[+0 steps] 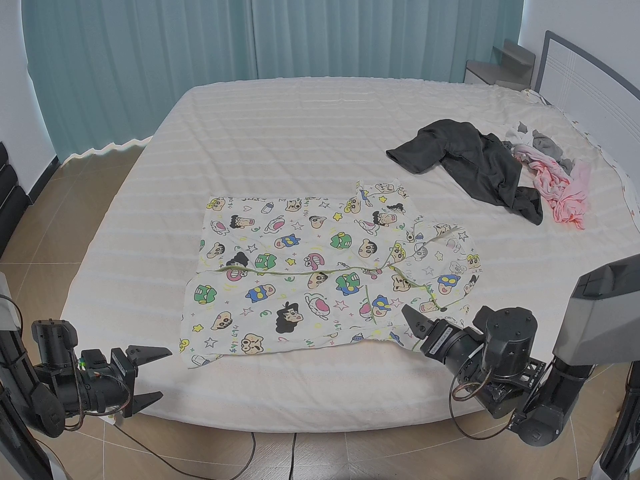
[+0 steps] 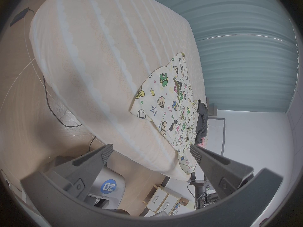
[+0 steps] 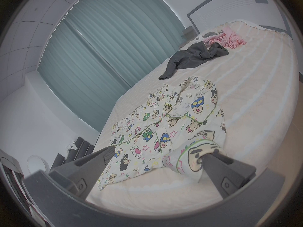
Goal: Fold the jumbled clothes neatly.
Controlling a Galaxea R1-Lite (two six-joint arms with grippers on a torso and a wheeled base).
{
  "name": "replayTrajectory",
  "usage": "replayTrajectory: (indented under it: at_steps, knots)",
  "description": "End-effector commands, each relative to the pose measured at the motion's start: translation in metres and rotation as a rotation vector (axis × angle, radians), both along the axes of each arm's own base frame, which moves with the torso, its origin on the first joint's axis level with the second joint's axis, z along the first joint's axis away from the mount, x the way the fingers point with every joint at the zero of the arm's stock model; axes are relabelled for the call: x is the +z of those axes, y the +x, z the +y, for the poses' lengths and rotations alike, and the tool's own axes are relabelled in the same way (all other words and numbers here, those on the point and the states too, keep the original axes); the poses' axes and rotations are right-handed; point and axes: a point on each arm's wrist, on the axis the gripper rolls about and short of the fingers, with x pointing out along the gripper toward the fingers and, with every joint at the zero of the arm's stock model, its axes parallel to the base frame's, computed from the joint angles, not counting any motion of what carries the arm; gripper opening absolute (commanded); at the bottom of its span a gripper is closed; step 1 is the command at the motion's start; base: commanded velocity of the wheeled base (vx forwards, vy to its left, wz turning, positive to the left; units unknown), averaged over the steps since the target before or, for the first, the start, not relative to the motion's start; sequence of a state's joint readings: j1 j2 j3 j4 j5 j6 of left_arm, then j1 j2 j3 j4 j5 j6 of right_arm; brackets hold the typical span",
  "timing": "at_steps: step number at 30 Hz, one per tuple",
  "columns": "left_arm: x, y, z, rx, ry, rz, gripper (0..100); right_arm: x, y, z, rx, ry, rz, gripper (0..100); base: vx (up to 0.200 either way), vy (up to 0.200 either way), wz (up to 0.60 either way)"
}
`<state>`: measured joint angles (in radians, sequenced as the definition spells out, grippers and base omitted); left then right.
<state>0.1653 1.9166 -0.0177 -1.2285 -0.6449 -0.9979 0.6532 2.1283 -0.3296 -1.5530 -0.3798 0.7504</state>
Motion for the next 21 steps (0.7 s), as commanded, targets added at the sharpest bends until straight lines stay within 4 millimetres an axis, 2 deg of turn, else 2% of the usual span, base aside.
replayTrajectory:
  at_steps: [1, 12, 18, 21]
  knots:
    - [-0.001, -0.003, 0.0, 0.0, -0.001, 0.013, 100, 0.006, -0.015, -0.001, 0.04, -0.007, -0.003, 100, 0.0, 0.0, 0.0]
    - [-0.002, -0.003, 0.0, 0.002, -0.002, 0.016, 100, -0.001, -0.027, -0.003, 0.121, -0.028, 0.051, 100, 0.0, 0.0, 0.0]
    - [-0.002, -0.003, 0.0, 0.002, -0.002, 0.016, 100, 0.012, -0.03, -0.005, 0.127, 0.002, 0.014, 100, 0.0, 0.0, 0.0]
    - [-0.002, -0.003, 0.0, 0.002, -0.002, 0.016, 100, 0.011, -0.034, -0.007, 0.128, -0.018, 0.039, 100, 0.0, 0.0, 0.0]
